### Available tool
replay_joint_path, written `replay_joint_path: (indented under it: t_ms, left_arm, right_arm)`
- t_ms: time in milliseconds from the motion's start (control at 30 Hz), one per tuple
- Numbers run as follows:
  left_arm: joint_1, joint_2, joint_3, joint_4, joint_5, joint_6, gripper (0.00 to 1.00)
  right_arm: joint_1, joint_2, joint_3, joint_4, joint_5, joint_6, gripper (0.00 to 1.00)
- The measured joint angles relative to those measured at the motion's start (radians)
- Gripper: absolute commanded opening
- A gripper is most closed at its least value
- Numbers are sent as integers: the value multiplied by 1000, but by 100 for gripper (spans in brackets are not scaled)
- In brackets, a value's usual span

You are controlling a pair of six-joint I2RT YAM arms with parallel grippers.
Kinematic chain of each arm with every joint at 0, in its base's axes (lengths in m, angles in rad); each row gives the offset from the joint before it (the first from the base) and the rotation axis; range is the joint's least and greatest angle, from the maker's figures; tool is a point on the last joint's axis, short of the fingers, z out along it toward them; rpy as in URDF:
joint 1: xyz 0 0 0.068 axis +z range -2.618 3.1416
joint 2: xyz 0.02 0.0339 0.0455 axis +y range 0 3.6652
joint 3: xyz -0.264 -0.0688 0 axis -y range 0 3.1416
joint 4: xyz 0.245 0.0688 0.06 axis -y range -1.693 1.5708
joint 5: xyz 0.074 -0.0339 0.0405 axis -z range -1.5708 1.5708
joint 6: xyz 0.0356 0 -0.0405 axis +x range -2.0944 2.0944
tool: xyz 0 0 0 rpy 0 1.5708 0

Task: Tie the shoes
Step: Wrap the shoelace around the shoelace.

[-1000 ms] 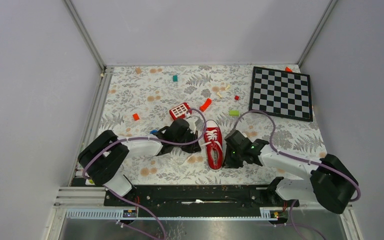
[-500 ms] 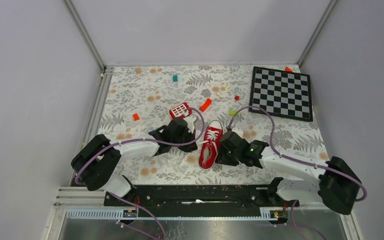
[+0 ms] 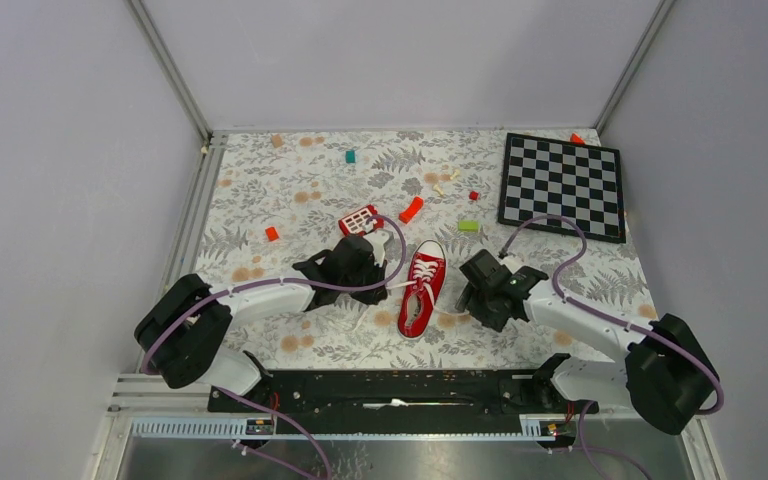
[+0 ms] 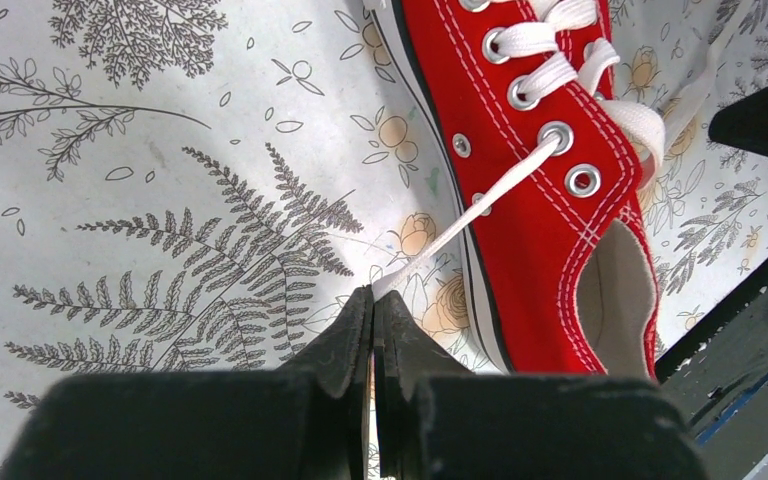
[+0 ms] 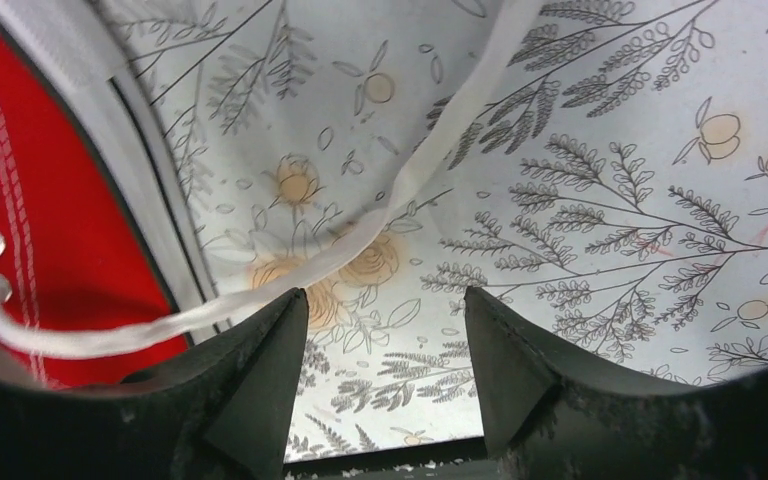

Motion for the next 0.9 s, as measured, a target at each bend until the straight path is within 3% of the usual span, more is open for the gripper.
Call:
replay_joint_path:
  t_ms: [200,367,467,533,700,900]
  left_arm:
    - [0,0,0,-14,-2,0,0]
    - [0,0,2,-31,-2,0,0]
    - [0,0,3,-38,-2,0,0]
    - [0,0,6,-43,-3,1,0]
    - [0,-7,21,-72,-8,10,0]
    - [0,-8,48,-114,-24,33,0]
  right_arm:
    - [0,110,3,0,22,103,63]
    - [-1,130,13,21,69,159,49]
    - [-1,135,13,22,91,174,27]
    - [-1,138,11,27,109,180,2]
    - [-1,114,6,16,192,172,0]
    - [-1,-32,16,-31,280,102,0]
